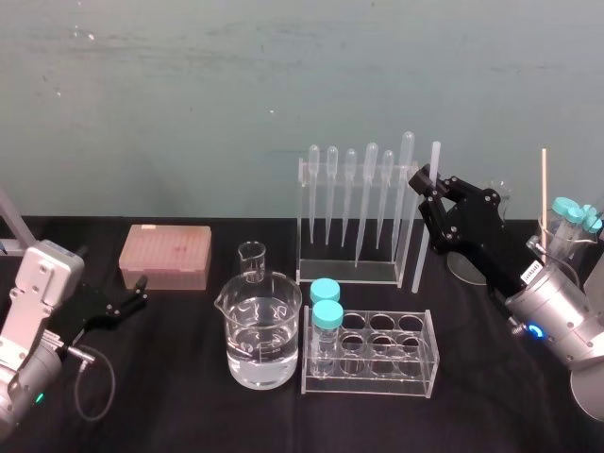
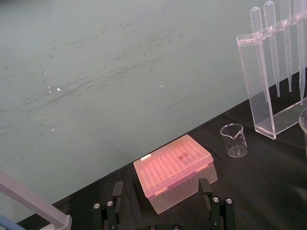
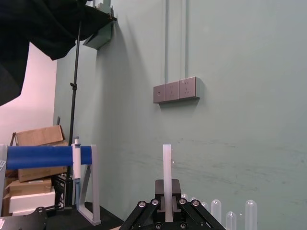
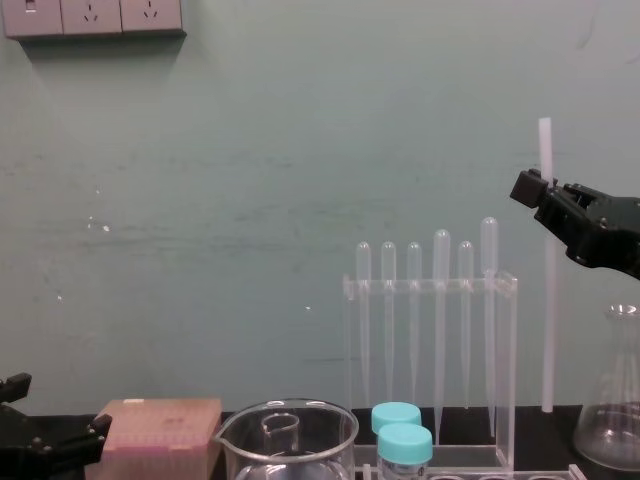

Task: Pick up the stirring rod with one hand, then place it down.

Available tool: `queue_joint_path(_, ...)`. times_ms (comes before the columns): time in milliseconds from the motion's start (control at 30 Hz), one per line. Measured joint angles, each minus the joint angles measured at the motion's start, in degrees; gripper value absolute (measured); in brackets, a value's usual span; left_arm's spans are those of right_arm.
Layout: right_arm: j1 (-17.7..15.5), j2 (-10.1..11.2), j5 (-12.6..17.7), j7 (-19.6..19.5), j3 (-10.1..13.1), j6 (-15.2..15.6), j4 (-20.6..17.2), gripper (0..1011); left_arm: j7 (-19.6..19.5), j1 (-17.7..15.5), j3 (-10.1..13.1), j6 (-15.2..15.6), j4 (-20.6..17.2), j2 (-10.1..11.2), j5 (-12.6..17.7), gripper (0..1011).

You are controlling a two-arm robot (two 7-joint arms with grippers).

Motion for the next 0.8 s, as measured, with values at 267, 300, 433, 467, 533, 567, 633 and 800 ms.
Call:
queue_joint_path(267,0.0,0.0,0.0,0.0,0.0,0.0,0.0,70,0.0,0.0,0.0,0.0,0.0,0.0,0.0,1000)
queue_joint_path(300,0.0,0.0,0.0,0.0,0.0,0.0,0.0,70,0.0,0.0,0.0,0.0,0.0,0.0,0.0,1000)
queue_joint_path(433,0.0,0.0,0.0,0.0,0.0,0.0,0.01,70,0.0,0.0,0.0,0.0,0.0,0.0,0.0,1000)
queue_joint_path(467,0.0,0.0,0.0,0.0,0.0,0.0,0.0,70,0.0,0.0,0.0,0.0,0.0,0.0,0.0,1000)
queue_joint_path(533,0.0,0.0,0.0,0.0,0.0,0.0,0.0,70,0.0,0.0,0.0,0.0,0.0,0.0,0.0,1000)
queue_joint_path(567,0.0,0.0,0.0,0.0,0.0,0.0,0.01,70,0.0,0.0,0.0,0.0,0.0,0.0,0.0,1000)
queue_joint_path(633,0.0,0.0,0.0,0.0,0.0,0.0,0.0,70,0.0,0.0,0.0,0.0,0.0,0.0,0.0,1000)
queue_joint_path(800,0.0,0.0,0.0,0.0,0.0,0.0,0.0,70,0.0,0.0,0.0,0.0,0.0,0.0,0.0,1000)
